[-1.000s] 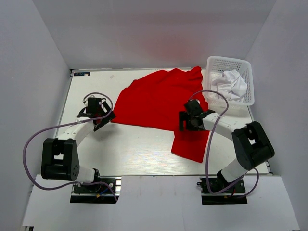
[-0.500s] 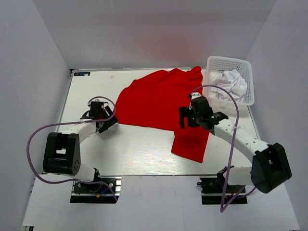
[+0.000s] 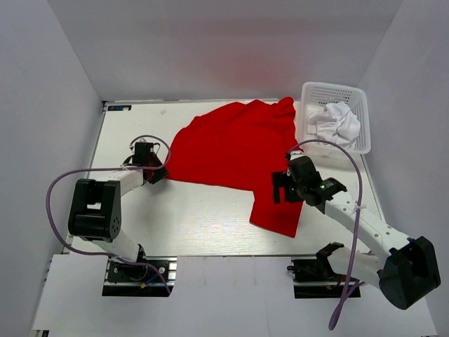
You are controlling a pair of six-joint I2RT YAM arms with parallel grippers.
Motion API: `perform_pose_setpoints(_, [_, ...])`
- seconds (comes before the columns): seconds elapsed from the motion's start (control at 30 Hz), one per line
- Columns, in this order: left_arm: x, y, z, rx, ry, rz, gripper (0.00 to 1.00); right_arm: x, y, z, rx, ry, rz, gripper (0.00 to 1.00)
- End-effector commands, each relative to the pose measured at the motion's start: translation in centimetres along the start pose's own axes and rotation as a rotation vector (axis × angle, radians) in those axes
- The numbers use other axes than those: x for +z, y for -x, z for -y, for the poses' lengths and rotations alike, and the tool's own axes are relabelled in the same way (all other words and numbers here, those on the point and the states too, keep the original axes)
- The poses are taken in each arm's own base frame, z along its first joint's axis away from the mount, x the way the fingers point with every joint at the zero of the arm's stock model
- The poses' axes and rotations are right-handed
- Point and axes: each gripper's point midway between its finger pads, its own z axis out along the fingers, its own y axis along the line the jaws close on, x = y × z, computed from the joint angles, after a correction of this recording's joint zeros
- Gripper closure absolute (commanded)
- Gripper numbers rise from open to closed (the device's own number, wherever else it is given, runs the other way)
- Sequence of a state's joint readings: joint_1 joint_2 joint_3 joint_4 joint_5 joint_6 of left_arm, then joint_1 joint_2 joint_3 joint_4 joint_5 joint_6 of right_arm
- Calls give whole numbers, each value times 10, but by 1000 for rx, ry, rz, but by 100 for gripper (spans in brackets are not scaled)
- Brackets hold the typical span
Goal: Fold and stack the t-shirts
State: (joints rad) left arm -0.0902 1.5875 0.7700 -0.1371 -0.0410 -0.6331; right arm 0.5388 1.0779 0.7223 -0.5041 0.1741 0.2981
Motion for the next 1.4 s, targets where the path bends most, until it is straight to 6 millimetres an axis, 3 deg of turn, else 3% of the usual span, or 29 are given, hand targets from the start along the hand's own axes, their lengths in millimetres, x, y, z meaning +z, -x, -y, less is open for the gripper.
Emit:
perform_pose_setpoints(0.0, [8, -6, -1, 8, 26, -40, 65, -6, -23, 4, 53, -22, -68, 9])
perform_pose_setpoints(0.03, [9, 1, 2, 8, 30, -30, 70, -8, -30, -4, 59, 23, -99, 9])
perform_pose_setpoints(0.1, [11, 0, 2, 8, 37, -40, 98, -7, -47, -7, 83, 23, -164, 9])
perform_pose_setpoints(0.2, [9, -5, 2, 8, 20, -51, 100, -10, -87, -3, 121, -22, -301, 9])
perform_pose_setpoints(0.4, [0, -1, 5, 6, -5, -16, 100, -14, -134, -7, 141, -51, -444, 9])
perform_pose_setpoints(0.57, [-4, -2, 4, 6, -5, -16, 100, 3, -139, -12, 129, -100, -437, 9])
perform_pose_setpoints(0.73, [-5, -8, 4, 6, -24, -30, 100, 27, -124, -5, 120, -200, -344, 21])
perform_pose_setpoints(0.8, [-8, -9, 10, 13, -41, -31, 100, 32, -119, 2, 150, -273, -331, 39])
perform_pose_setpoints(0.83, [-8, -9, 10, 13, -41, -31, 100, 34, -114, 7, 147, -312, -308, 62])
perform_pose_setpoints(0.87, [-8, -5, 12, 13, -47, -24, 100, 35, -113, 9, 165, -333, -299, 79])
perform_pose_setpoints(0.97, [-11, -3, 18, 13, -76, -20, 100, 40, -97, 11, 189, -363, -241, 99])
perform_pose_setpoints(1.07, [-16, 0, 27, 30, -98, -15, 100, 39, -83, 16, 182, -402, -191, 100])
perform_pose_setpoints(1.2, [-26, 13, 35, 39, -124, 21, 100, 29, -46, 19, 178, -432, -66, 100])
perform_pose_setpoints(1.27, [-34, 23, 47, 56, -153, 51, 100, 20, -20, 26, 176, -462, 34, 100])
perform_pose_setpoints(1.33, [-45, 37, 57, 55, -181, 89, 100, -1, 19, 22, 219, -430, 174, 100])
perform_pose_setpoints(1.37, [-61, 56, 69, 65, -219, 144, 100, -10, 33, 27, 196, -453, 229, 100])
